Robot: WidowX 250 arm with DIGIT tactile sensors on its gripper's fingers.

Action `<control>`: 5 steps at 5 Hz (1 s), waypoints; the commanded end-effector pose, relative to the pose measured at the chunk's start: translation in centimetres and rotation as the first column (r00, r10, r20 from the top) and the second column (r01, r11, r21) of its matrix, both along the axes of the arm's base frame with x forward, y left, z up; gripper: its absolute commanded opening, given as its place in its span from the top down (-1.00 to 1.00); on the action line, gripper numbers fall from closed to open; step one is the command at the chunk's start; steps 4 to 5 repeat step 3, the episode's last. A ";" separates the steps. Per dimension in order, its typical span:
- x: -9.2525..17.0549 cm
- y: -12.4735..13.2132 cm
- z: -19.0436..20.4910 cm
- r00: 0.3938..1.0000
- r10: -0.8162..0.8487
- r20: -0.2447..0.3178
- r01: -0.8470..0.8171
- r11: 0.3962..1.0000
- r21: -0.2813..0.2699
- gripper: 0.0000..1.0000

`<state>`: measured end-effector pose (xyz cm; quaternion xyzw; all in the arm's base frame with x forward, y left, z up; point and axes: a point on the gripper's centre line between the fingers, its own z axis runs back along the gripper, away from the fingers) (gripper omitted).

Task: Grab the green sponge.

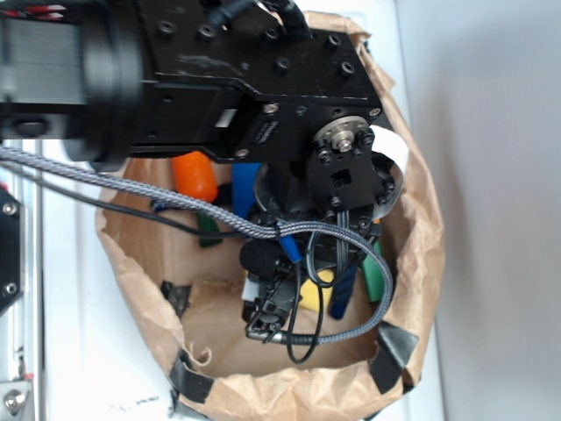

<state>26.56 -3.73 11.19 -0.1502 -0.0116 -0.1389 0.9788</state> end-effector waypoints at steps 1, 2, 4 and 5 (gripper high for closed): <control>-0.6 2.1 5.7 0.976 0.208 0.064 -0.215 0.964 0.158 1.00; -0.9 3.1 6.8 0.967 0.246 0.074 -0.255 0.951 0.175 1.00; -1.2 2.9 6.8 0.974 0.199 0.109 -0.218 0.952 0.214 1.00; -1.2 2.9 6.8 0.974 0.199 0.109 -0.218 0.952 0.214 1.00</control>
